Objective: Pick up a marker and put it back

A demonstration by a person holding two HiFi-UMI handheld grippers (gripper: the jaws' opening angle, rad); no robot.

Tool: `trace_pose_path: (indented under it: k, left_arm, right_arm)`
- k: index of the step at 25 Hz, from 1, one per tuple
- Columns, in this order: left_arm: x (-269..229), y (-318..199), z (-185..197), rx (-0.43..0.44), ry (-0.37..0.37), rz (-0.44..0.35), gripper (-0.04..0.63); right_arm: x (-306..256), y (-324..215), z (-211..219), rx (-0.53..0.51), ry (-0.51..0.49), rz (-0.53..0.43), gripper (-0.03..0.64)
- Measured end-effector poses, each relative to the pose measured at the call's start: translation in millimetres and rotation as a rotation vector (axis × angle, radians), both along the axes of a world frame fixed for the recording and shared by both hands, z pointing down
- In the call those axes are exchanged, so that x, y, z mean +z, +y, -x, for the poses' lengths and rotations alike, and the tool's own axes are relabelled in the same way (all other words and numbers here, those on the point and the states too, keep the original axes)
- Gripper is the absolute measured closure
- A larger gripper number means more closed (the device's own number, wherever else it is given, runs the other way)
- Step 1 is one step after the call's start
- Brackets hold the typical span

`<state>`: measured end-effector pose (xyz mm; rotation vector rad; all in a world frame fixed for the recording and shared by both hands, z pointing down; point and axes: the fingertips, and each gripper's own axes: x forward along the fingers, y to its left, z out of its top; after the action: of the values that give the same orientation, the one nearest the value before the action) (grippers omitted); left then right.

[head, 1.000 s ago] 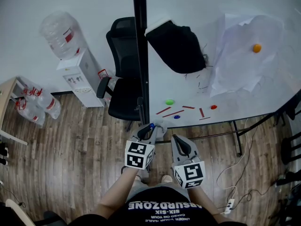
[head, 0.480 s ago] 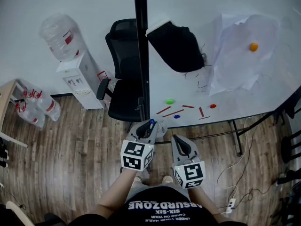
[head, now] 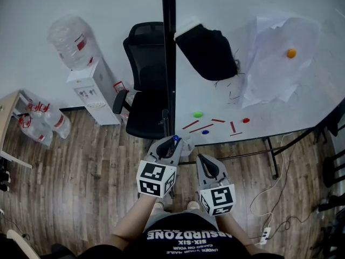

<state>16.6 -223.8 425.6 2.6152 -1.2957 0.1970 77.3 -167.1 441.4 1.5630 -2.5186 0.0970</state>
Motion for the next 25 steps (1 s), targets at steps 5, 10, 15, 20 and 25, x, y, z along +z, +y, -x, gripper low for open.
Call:
trace_pose_path:
  k: [5, 10, 15, 20, 25]
  left_arm:
    - [-11.5, 8.0, 6.0, -0.001, 0.027, -0.015, 0.526]
    - [-19.7, 18.1, 13.8, -0.004, 0.041, -0.027, 0.526]
    - [-20.8, 27.9, 24.9, -0.019, 0.047, -0.027, 0.526]
    - [-19.4, 34.9, 35.7, -0.034, 0.046, -0.022, 0.526]
    - [-20.7, 39.6, 43.8, -0.046, 0.043, -0.025, 0.526]
  right_arm:
    - [-0.5, 3.2, 6.6, -0.01, 0.0, -0.003, 0.62]
    - [1.2, 6.4, 14.2, -0.022, -0.022, 0.009, 0.62]
    - [3.8, 8.7, 20.8, -0.03, -0.03, 0.018, 0.62]
    - [5.3, 10.3, 30.2, -0.045, -0.034, 0.024, 0.62]
    - [5.6, 12.3, 37.8, -0.058, -0.037, 0.025, 0.62]
